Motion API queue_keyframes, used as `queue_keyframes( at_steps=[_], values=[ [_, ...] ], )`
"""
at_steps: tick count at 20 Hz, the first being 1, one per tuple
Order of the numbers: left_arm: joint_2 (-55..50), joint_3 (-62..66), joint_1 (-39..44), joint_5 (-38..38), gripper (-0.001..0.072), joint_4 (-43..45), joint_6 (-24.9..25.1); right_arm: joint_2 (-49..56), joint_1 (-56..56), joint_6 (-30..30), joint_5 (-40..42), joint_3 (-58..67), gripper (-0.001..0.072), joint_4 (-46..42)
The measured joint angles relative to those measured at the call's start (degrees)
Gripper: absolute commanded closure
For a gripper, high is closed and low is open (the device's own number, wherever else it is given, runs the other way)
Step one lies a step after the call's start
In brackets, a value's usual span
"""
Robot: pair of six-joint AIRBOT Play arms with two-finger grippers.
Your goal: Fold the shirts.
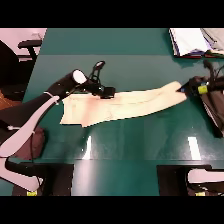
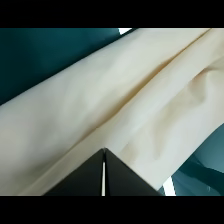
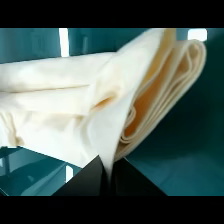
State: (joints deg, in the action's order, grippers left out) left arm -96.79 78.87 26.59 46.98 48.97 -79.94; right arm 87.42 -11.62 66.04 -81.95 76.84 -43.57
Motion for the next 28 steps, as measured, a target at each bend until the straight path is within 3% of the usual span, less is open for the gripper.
queue_keyframes(
  at_steps=[6, 16, 20, 25, 26, 27, 28],
  values=[
    [-5.9, 3.6, 2.4, 0.6, 0.0684, -0.1, -1.6, -6.7, 9.0, 3.9, -1.5, 11.8, 0.0698, 2.9],
    [-6.7, 9.3, 1.9, 5.0, 0.0685, 1.0, -2.4, -8.2, 27.3, 6.9, 1.5, 23.8, 0.0698, 3.6],
    [-0.3, 14.5, -3.7, 10.1, 0.0684, 6.0, -2.4, -7.7, 34.5, 7.1, 4.6, 25.1, 0.0698, 3.6],
    [13.9, 17.4, -17.0, 15.2, 0.0684, 14.5, -2.4, -1.4, 48.1, 6.5, 13.1, 25.5, 0.0695, 3.6],
    [16.7, 17.6, -19.6, 15.6, 0.0684, 15.7, -2.4, 0.5, 51.1, 5.8, 15.6, 25.6, 0.0636, 3.6],
    [19.2, 17.7, -22.0, 16.0, 0.0684, 16.6, -2.4, 2.6, 54.0, 5.4, 18.0, 25.7, 0.0444, 3.6],
    [21.6, 17.9, -24.3, 16.4, 0.0683, 17.3, -2.3, 4.9, 56.7, 5.0, 20.1, 26.2, 0.0313, 3.7]
  ],
)
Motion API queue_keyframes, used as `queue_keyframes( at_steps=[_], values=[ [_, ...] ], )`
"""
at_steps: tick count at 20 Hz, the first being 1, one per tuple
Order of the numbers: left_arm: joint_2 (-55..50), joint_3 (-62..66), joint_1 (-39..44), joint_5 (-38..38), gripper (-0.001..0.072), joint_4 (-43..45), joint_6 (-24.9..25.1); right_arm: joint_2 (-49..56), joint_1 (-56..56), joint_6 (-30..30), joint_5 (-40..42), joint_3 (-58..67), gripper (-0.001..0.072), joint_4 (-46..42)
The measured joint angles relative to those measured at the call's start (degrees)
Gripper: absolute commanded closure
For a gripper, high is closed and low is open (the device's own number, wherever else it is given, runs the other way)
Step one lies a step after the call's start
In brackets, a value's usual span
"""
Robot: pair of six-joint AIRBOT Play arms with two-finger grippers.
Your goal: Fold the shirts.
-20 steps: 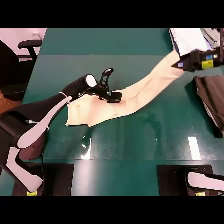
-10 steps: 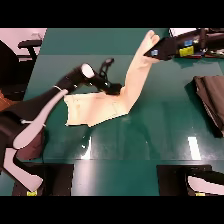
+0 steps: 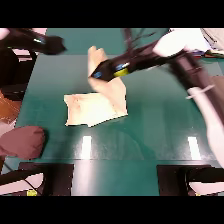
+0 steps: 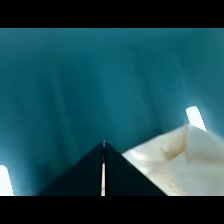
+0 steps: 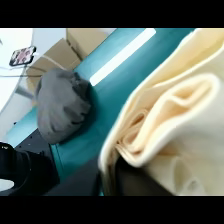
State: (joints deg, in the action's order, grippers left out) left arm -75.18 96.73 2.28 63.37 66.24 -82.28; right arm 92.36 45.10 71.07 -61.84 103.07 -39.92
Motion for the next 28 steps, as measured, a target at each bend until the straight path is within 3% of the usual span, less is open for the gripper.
queue_keyframes(
  at_steps=[1, 7, 12, 13, 14, 15, 19, 24, 25, 27, 28],
  values=[
    [2.0, 0.1, -2.1, 0.2, 0.0684, 0.7, 0.0, 2.5, 2.6, -0.4, 1.5, 1.0, 0.0261, 0.0],
    [6.7, 0.2, -6.6, 3.3, 0.0684, 1.9, 0.0, 10.3, 6.9, -0.5, -3.3, 7.0, 0.0262, -5.4],
    [7.3, 0.2, -3.3, 4.3, 0.0684, 2.1, -0.1, 4.7, -3.5, 2.1, -6.8, -6.3, 0.0261, -9.8],
    [7.3, 0.0, -2.1, 4.3, 0.0684, 2.1, -0.1, 3.1, -6.5, 2.8, -6.8, -10.2, 0.0239, -10.2],
    [7.1, -0.1, -0.9, 4.3, 0.0684, 2.1, -0.1, 1.4, -9.8, 3.7, -6.2, -14.4, 0.0095, -10.3],
    [7.0, -0.3, 0.4, 4.2, 0.0684, 2.2, -0.1, 0.1, -12.9, 4.5, -5.6, -18.4, 0.0058, -10.5],
    [6.2, -1.6, 4.4, 2.6, 0.0684, 2.1, 0.1, -1.2, -21.2, 6.2, -2.8, -29.5, 0.0067, -8.0],
    [4.5, -2.2, 6.1, 1.7, 0.0684, 1.4, 0.2, 5.0, -21.7, 5.0, -0.5, -30.8, 0.0088, -0.1],
    [4.4, -2.2, 6.2, 1.6, 0.0684, 1.3, 0.2, 6.7, -20.8, 4.8, -0.5, -29.6, 0.0142, 1.0],
    [4.1, -2.3, 6.4, 1.5, 0.0684, 1.1, 0.2, 10.5, -18.3, 4.6, -0.4, -26.1, 0.0374, 2.7],
    [4.1, -2.3, 6.4, 1.4, 0.0684, 0.9, 0.2, 12.1, -17.0, 4.5, -0.4, -24.2, 0.0541, 2.9]
  ],
)
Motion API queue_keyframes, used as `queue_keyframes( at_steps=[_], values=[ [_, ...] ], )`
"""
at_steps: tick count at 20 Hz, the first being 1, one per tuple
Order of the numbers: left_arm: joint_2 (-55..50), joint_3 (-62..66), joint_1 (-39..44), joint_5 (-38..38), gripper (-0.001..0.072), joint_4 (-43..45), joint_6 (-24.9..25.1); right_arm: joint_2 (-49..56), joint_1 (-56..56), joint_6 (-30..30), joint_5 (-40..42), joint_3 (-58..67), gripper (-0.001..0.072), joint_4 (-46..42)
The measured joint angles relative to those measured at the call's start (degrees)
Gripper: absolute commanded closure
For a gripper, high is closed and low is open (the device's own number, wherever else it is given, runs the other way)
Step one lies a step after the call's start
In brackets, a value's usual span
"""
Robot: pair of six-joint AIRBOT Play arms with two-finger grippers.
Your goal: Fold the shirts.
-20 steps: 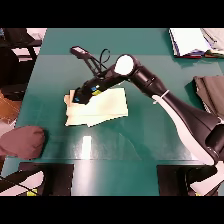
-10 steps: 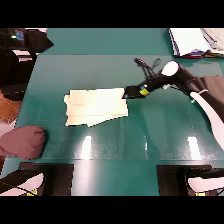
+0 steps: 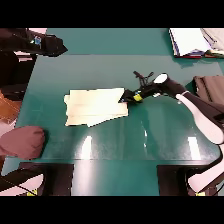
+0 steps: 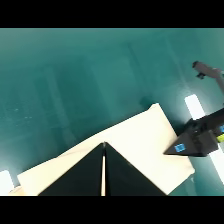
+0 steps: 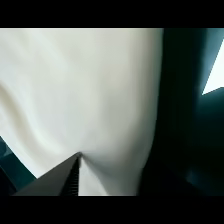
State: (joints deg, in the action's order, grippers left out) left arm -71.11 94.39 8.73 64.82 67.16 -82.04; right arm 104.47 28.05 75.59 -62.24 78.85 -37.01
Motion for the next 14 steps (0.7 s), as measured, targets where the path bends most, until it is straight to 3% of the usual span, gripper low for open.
queue_keyframes(
  at_steps=[1, 7, 14],
  values=[
    [0.0, 0.0, 0.0, -0.1, 0.0685, -0.1, 0.0, 1.6, 1.2, -0.1, 0.1, 1.9, 0.0688, 0.2],
    [-0.1, -0.1, 2.4, -0.2, 0.0685, -1.2, 0.3, 3.0, 1.3, 0.0, -0.6, 13.0, 0.0697, -4.4],
    [-0.1, -0.1, 10.8, -2.4, 0.0684, -1.4, 1.3, -7.1, -16.8, 4.3, -5.1, 21.6, 0.0698, -18.8]
  ],
)
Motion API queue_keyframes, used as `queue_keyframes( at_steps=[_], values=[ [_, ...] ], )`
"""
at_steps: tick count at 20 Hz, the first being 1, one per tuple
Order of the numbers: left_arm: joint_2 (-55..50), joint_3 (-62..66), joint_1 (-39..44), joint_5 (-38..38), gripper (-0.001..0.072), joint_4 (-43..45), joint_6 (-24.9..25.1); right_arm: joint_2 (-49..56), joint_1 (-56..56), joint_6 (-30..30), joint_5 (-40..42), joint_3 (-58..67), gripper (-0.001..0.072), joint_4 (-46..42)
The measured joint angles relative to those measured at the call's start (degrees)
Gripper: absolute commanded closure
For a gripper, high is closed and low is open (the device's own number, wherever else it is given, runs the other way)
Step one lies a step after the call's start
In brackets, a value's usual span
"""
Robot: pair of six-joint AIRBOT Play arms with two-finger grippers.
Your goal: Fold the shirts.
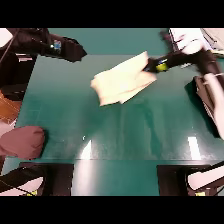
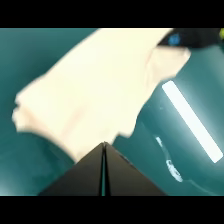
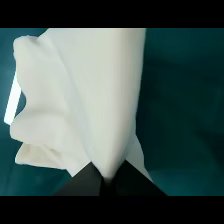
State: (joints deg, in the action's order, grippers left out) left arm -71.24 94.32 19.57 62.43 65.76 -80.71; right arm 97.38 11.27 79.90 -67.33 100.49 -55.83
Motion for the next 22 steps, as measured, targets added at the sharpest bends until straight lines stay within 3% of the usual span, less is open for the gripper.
queue_keyframes(
  at_steps=[10, 22],
  values=[
    [0.0, 0.0, 2.9, -0.7, 0.0684, -0.4, 0.1, -6.9, -32.7, 1.0, -0.2, 1.8, 0.0698, -3.9],
    [0.0, 0.0, 3.0, -0.7, 0.0684, -0.5, -0.3, -13.6, -40.9, 0.5, 9.7, 2.0, 0.0698, -3.2]
  ],
)
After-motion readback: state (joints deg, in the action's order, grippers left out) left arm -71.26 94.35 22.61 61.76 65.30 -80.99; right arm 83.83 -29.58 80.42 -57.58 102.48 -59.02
